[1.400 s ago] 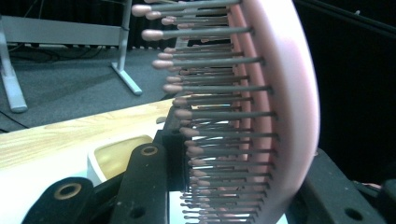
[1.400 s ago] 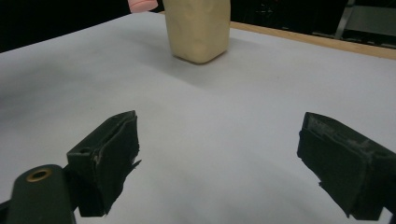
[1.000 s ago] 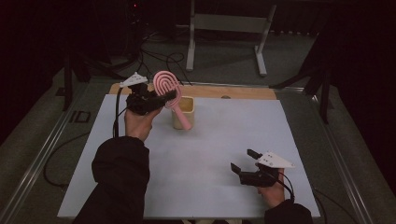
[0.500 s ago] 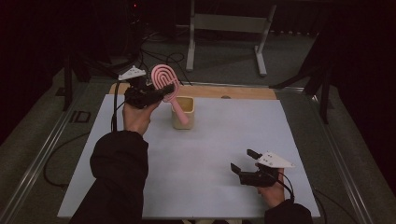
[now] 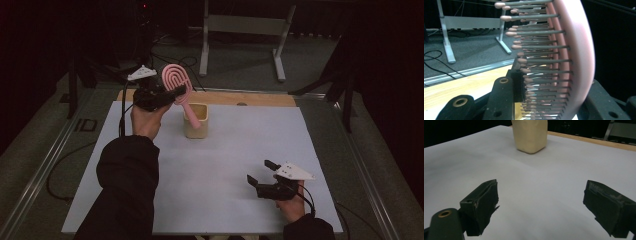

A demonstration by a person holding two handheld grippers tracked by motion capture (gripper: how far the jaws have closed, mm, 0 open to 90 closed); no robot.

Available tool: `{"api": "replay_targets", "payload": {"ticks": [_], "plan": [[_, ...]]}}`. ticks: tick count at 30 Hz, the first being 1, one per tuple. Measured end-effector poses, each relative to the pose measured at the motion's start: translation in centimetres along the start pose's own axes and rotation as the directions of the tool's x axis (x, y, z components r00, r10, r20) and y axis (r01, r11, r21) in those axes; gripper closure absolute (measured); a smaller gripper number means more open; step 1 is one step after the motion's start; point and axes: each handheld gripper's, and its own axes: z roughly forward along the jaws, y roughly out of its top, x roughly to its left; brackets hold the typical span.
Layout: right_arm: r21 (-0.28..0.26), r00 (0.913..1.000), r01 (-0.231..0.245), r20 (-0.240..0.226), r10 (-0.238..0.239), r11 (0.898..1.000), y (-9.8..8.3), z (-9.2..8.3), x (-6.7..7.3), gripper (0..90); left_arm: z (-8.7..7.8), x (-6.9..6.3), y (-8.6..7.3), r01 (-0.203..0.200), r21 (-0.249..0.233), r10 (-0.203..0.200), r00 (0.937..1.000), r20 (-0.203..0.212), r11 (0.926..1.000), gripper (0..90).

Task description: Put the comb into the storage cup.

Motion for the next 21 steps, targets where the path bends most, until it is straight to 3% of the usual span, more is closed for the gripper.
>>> {"api": "replay_targets", "payload": {"ticks": [8,21], "plan": [[-0.001,1.0,-0.002,-0.001,0.002,1.0,-0.01,0.01,-0.05,12.1,0.48,0.49,-0.25,0.029,-0.007,-0.029,0.9995,-0.015,0.9995,64.0],[0.0,1.0,-0.003,-0.002,0.003,1.0,-0.02,-0.02,-0.06,12.2,0.74,0.82,-0.29,0.043,-0.034,-0.044,0.9983,-0.037,0.9985,64.0]]}}
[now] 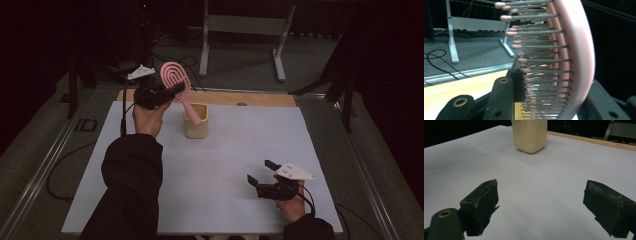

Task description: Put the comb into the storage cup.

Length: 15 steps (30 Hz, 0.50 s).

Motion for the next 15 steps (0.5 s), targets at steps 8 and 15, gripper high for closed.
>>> {"api": "replay_targets", "payload": {"ticks": [8,15], "plan": [[-0.001,1.0,0.001,0.001,-0.001,1.0,-0.01,0.02,0.01,12.1,0.18,0.15,0.09,-0.003,-0.004,0.003,0.9999,-0.015,1.0,64.0],[-0.001,1.0,0.0,0.001,0.0,1.0,-0.02,0.02,-0.02,12.2,0.57,0.4,-0.11,0.004,-0.005,-0.004,0.9998,-0.019,1.0,64.0]]}}
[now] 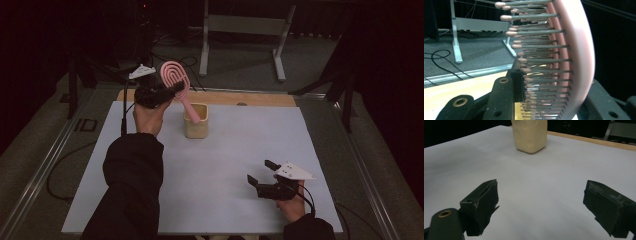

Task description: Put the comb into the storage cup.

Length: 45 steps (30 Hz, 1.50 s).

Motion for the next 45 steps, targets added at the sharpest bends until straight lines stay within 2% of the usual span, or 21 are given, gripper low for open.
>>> {"api": "replay_targets", "payload": {"ticks": [32,45], "plan": [[-0.006,1.0,-0.004,0.001,0.004,1.0,0.0,-0.2,-0.2,12.2,1.4,0.7,-0.2,0.03,-0.032,-0.031,0.9993,-0.019,0.999,64.0],[-0.01,1.0,-0.008,0.003,0.008,1.0,0.0,-0.3,-0.3,12.2,1.9,0.5,0.0,0.023,-0.03,-0.024,0.9991,-0.036,0.9993,64.0]]}}
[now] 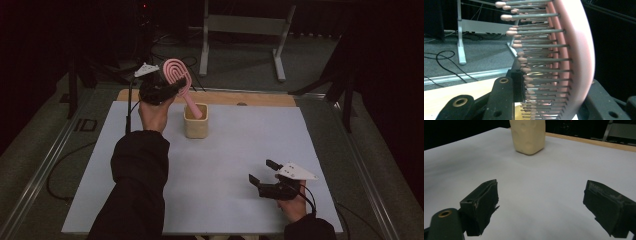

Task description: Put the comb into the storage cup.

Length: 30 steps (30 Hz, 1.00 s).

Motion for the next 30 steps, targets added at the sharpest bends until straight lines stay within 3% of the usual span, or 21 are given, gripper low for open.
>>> {"api": "replay_targets", "payload": {"ticks": [30], "plan": [[-0.003,1.0,0.001,0.0,-0.001,1.0,0.03,-0.02,-0.02,12.2,1.03,-0.67,-0.48,-0.012,-0.014,0.011,0.9991,-0.041,0.9998,64.0]]}}
